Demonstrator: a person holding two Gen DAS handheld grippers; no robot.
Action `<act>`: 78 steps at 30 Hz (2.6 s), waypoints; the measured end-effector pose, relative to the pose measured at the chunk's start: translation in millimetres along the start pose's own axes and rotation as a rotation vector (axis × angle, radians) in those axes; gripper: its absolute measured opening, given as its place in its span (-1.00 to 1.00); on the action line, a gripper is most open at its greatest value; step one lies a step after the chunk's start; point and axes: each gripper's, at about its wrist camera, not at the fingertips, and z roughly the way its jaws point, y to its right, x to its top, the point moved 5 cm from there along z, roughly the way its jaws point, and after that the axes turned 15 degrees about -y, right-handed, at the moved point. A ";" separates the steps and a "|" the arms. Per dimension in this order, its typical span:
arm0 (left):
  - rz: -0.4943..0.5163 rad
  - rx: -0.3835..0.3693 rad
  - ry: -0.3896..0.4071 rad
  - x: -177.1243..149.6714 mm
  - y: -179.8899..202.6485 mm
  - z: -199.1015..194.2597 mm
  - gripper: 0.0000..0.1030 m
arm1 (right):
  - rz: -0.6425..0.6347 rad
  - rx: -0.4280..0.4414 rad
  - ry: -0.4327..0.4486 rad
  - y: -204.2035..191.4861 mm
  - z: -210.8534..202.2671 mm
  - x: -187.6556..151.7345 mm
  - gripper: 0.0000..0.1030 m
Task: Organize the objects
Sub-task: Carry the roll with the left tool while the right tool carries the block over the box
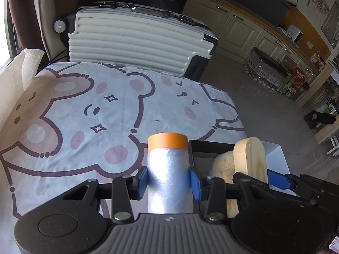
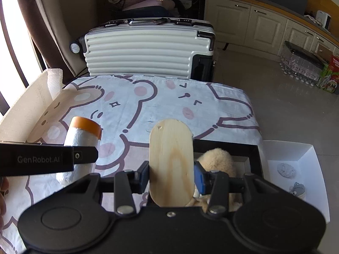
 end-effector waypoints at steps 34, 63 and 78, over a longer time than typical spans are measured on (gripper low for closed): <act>0.063 -0.118 -0.041 0.9 79.5 45.9 -0.18 | 0.140 -0.091 0.000 91.9 2.5 -23.6 -0.14; 0.032 -0.146 -0.088 22.9 78.4 111.5 -0.18 | 0.136 -0.110 -0.047 117.9 47.9 -19.6 -0.14; 0.036 -0.073 -0.100 31.6 63.1 128.7 -0.18 | 0.114 -0.126 -0.074 118.1 70.6 -14.3 -0.14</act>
